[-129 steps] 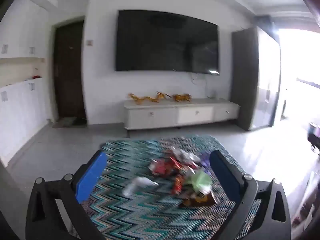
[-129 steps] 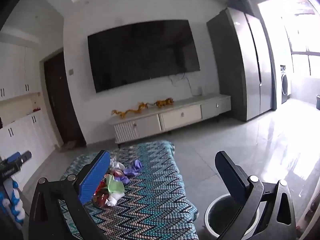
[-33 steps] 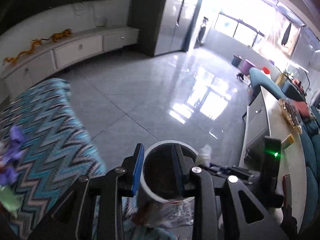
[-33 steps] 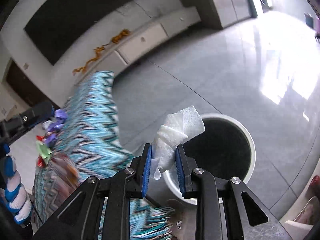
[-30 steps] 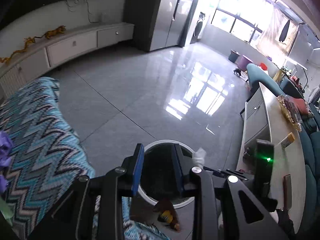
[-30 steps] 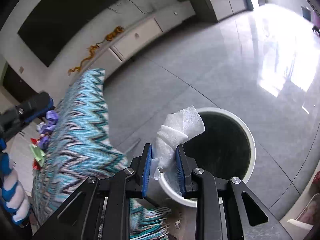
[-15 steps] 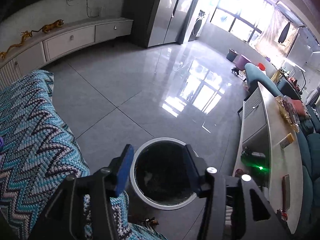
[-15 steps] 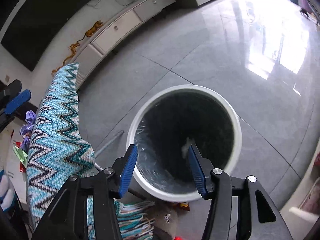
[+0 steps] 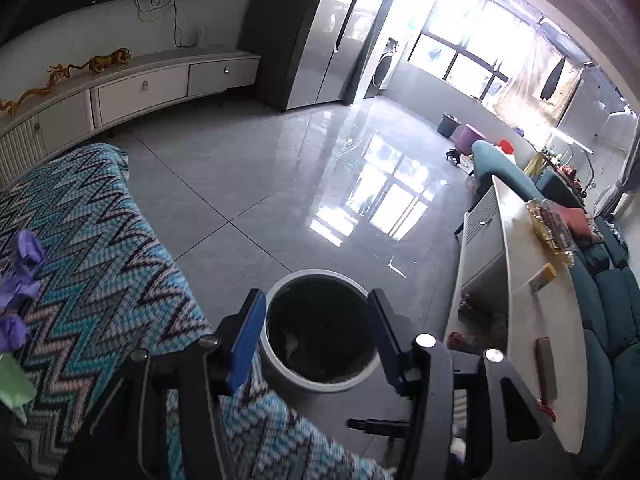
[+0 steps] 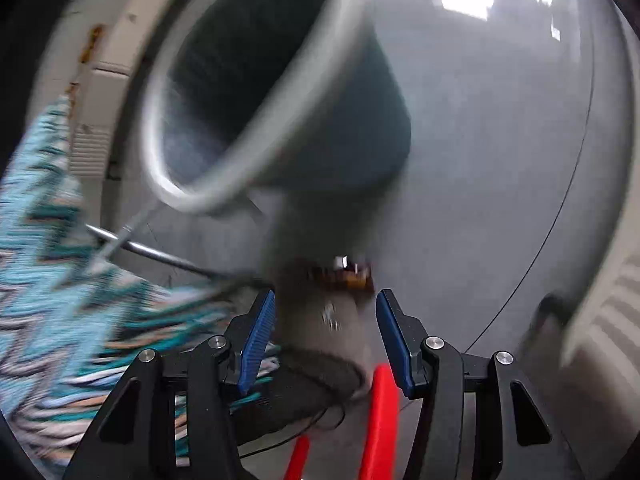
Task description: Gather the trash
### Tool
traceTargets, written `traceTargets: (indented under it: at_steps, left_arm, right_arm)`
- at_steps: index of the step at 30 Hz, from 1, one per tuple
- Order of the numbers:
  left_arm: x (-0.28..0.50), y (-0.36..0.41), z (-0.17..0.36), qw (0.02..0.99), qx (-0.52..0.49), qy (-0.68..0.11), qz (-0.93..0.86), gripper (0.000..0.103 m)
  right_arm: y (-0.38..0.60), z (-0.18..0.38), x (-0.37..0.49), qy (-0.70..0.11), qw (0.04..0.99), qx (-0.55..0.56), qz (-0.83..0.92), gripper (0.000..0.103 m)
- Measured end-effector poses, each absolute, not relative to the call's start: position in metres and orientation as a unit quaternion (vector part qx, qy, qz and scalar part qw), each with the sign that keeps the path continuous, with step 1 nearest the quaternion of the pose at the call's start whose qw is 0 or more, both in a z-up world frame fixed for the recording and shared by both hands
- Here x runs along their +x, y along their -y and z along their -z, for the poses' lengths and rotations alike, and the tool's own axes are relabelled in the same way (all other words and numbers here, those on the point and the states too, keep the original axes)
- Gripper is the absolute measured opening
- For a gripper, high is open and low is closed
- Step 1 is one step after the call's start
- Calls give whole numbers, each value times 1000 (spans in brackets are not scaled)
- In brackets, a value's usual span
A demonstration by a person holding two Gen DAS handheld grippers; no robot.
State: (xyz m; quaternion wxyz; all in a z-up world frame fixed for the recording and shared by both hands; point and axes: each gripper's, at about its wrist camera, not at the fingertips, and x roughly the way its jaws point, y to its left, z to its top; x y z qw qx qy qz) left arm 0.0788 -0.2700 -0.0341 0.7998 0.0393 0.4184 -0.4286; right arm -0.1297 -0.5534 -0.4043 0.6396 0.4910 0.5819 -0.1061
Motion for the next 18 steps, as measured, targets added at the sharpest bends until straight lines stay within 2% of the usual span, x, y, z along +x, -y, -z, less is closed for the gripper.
traceTargets:
  at_steps: [4,7,9,12,18]
  left_arm:
    - [66,234,19,814,51,-417,400,51]
    - [61,208,20,826,57,-431,360,51]
    - [63,195,26,829,55,-447,330,51]
    - [64,184,36,829,48,-468,303,51]
    - [65,189,45,823,61,-485,289,51]
  right_arm:
    - [539,479,-124,-601,587,533,107,53]
    - [525,533,-122,-574,538,609,101,56]
    - [518,551,-116,-560,520,637,100,58]
    - [503,572,-108,-544,495,671,94,77]
    - [497,588,-111,-511,473,708,114,77]
